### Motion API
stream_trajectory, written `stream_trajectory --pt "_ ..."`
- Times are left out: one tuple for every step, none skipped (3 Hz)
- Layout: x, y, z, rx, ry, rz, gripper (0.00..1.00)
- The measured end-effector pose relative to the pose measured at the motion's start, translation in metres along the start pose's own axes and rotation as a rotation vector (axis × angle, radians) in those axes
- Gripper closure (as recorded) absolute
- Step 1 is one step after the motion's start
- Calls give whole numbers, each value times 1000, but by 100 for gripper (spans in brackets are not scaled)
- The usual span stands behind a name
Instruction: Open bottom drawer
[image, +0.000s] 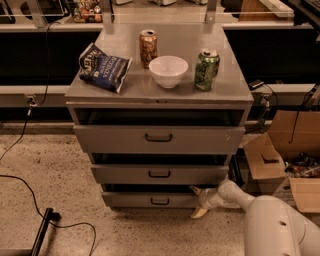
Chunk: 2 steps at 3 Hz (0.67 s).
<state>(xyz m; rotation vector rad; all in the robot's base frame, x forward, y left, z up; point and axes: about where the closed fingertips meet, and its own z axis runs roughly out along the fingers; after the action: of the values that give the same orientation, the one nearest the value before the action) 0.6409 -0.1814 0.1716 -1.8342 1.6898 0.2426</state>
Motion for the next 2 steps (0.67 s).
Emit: stream_trajectory --pt "0 7 2 -23 9 -4 42" --pt "-6 18 -8 -42 0 -5 55"
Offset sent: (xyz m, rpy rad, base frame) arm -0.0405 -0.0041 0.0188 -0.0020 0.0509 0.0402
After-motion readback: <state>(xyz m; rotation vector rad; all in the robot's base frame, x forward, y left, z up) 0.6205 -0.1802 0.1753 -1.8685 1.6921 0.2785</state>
